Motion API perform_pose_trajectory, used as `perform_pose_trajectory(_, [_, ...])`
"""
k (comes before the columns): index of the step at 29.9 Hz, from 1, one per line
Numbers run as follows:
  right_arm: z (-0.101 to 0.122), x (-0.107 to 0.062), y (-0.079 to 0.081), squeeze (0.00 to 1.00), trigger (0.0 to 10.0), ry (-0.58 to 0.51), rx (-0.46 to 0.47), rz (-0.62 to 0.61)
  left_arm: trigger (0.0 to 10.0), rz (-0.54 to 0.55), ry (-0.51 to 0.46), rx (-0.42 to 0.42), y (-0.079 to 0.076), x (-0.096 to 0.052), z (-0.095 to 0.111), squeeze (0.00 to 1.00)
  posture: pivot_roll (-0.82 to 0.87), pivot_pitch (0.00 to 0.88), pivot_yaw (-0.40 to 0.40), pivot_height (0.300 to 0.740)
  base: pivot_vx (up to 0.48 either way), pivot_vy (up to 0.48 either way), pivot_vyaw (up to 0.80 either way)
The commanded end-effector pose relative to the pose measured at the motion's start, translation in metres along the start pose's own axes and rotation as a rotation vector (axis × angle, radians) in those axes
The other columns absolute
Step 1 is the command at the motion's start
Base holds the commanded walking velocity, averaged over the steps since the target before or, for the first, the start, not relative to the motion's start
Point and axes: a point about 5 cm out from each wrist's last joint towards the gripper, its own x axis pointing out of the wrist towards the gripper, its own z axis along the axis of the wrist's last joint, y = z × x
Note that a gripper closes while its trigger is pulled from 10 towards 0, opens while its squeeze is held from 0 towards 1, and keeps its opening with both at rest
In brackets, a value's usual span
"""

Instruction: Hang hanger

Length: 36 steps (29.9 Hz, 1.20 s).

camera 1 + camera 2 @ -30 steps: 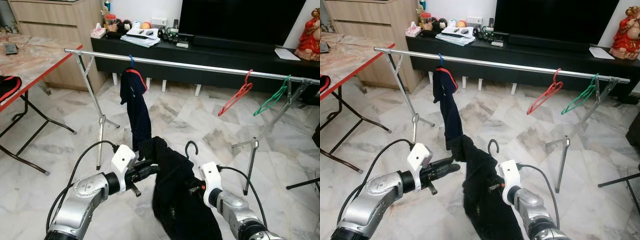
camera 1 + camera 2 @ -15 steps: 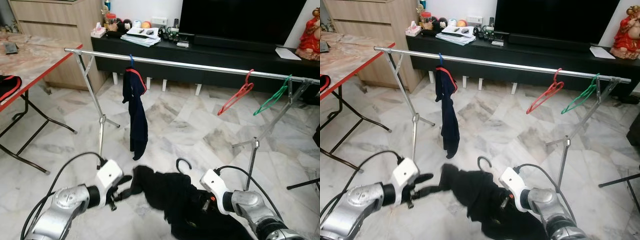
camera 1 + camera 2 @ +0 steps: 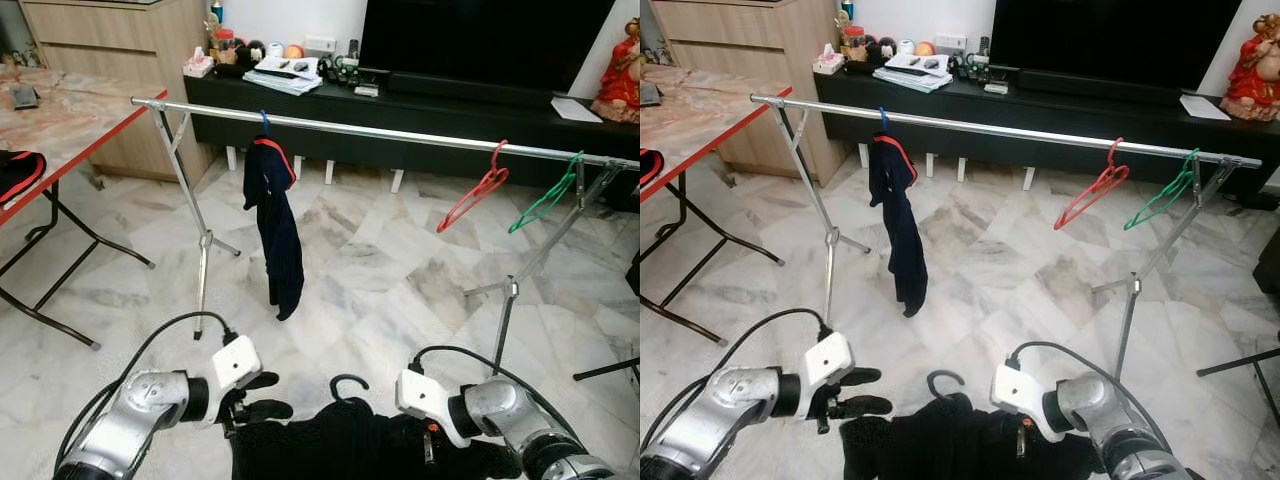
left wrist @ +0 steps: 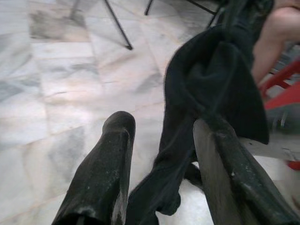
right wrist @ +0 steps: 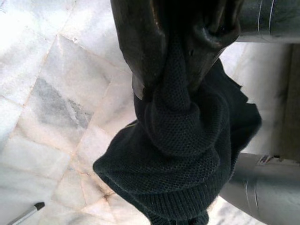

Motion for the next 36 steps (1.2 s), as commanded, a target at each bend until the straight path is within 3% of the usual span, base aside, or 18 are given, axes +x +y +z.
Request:
perform_pose_trajectory(1, [0.014, -0.003, -0.007, 0.0, 0.0, -0.031, -0.048, -0.014, 10.0, -0.031, 0.003, 0.01, 0.0, 0.006, 0.003, 0.0, 0.08, 0.022, -0.08, 0.74, 0.0, 0.0, 0.0])
perform_pose_trajectory(7, [0.017, 0.0, -0.008, 0.0, 0.0, -0.031, -0.057, -0.009, 10.0, -0.073, -0.02, -0.023, -0.002, 0.017, 0.004, 0.0, 0.08, 0.014, -0.081, 0.74, 0.0, 0.0, 0.0])
perform_pose_trajectory(8, [0.019, 0.0, -0.008, 0.0, 0.0, -0.037, -0.057, -0.008, 10.0, -0.085, -0.028, -0.034, -0.003, 0.018, 0.004, 1.0, 0.08, 0.008, -0.08, 0.74, 0.0, 0.0, 0.0])
perform_pose_trajectory(16, [0.024, -0.002, -0.011, 0.0, 0.0, -0.057, -0.056, -0.01, 10.0, -0.093, -0.049, -0.038, -0.002, 0.022, 0.006, 1.0, 0.07, 0.01, -0.081, 0.74, 0.0, 0.0, 0.0])
perform_pose_trajectory(17, [0.025, -0.003, -0.012, 0.0, 0.0, -0.059, -0.057, -0.011, 10.0, -0.095, -0.054, -0.041, -0.002, 0.023, 0.006, 0.24, 0.07, 0.01, -0.081, 0.74, 0.0, 0.0, 0.0])
perform_pose_trajectory(18, [0.027, -0.004, -0.013, 0.0, 0.0, -0.067, -0.06, -0.009, 10.0, -0.104, -0.058, -0.04, -0.002, 0.025, 0.008, 0.0, 0.07, 0.017, -0.086, 0.74, 0.0, 0.0, 0.0])
perform_pose_trajectory(27, [0.048, -0.011, -0.019, 0.0, 0.0, -0.183, -0.063, 0.04, 10.0, -0.13, -0.076, -0.053, -0.001, 0.036, 0.011, 0.0, 0.06, 0.035, -0.087, 0.74, 0.0, 0.0, 0.0])
perform_pose_trajectory(36, [0.058, -0.015, -0.023, 0.0, 0.0, -0.225, -0.074, 0.053, 10.0, -0.159, -0.078, -0.057, -0.003, 0.039, 0.012, 0.0, 0.06, 0.044, -0.085, 0.74, 0.0, 0.0, 0.0])
